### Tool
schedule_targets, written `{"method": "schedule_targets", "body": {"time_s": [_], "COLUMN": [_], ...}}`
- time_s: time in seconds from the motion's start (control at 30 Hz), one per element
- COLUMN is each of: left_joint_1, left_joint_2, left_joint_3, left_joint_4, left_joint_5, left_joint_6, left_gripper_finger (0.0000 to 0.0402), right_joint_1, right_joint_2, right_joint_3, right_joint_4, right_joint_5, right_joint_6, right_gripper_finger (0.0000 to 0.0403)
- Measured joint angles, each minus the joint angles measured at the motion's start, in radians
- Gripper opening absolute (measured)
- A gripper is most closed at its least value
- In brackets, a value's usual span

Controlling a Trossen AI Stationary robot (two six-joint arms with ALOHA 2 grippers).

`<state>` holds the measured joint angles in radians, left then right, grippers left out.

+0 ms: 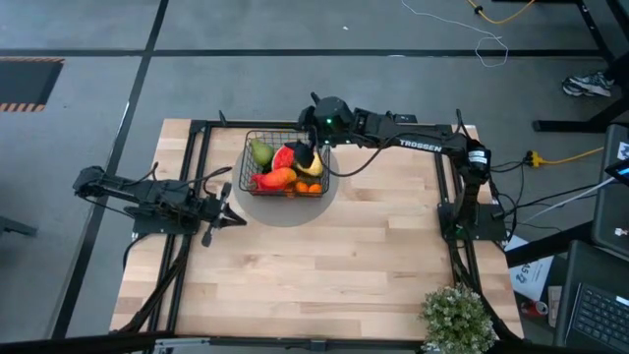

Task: Build produce basket
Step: Return to Home Position

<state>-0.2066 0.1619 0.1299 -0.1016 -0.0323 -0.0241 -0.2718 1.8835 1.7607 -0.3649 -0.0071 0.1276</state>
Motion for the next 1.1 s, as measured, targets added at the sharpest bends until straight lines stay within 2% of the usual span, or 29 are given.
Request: {"method": "schedule_targets", "body": {"time_s": [0.2,0.37,0.43,0.67,0.83,0.87,0.93,1.1], "left_joint_1": [0.000,0.000,0.000,0.000,0.000,0.000,0.000,0.000], "left_joint_2": [-0.015,-0.037,-0.044,-0.048,-0.049,-0.049,-0.051,-0.064], "left_joint_3": [0.000,0.000,0.000,-0.003,-0.113,-0.123,-0.121,-0.121], "left_joint_4": [-0.048,-0.047,-0.041,0.045,0.262,0.259,0.247,0.261], "left_joint_5": [0.061,0.070,0.070,0.070,0.060,0.051,0.035,0.033], "left_joint_6": [0.000,0.006,0.005,0.018,0.034,0.024,-0.005,-0.016], "left_gripper_finger": [0.0014,0.0014,0.0014,0.0014,0.0014,0.0014,0.0014,0.0014], "right_joint_1": [-0.003,0.017,0.049,0.194,0.269,0.279,0.294,0.308], "right_joint_2": [0.000,0.000,0.000,0.000,0.000,0.000,0.000,0.000], "right_joint_3": [0.000,0.000,0.000,0.000,0.000,0.000,0.000,-0.011], "right_joint_4": [-0.160,-0.364,-0.422,-0.455,-0.450,-0.450,-0.449,-0.429], "right_joint_5": [-0.020,-0.147,-0.152,0.046,0.240,0.267,0.300,0.302], "right_joint_6": [0.143,0.226,0.234,0.143,0.082,0.076,0.051,-0.063], "right_gripper_finger": [0.0300,0.0300,0.0300,0.0300,0.0300,0.0300,0.0300,0.0300]}}
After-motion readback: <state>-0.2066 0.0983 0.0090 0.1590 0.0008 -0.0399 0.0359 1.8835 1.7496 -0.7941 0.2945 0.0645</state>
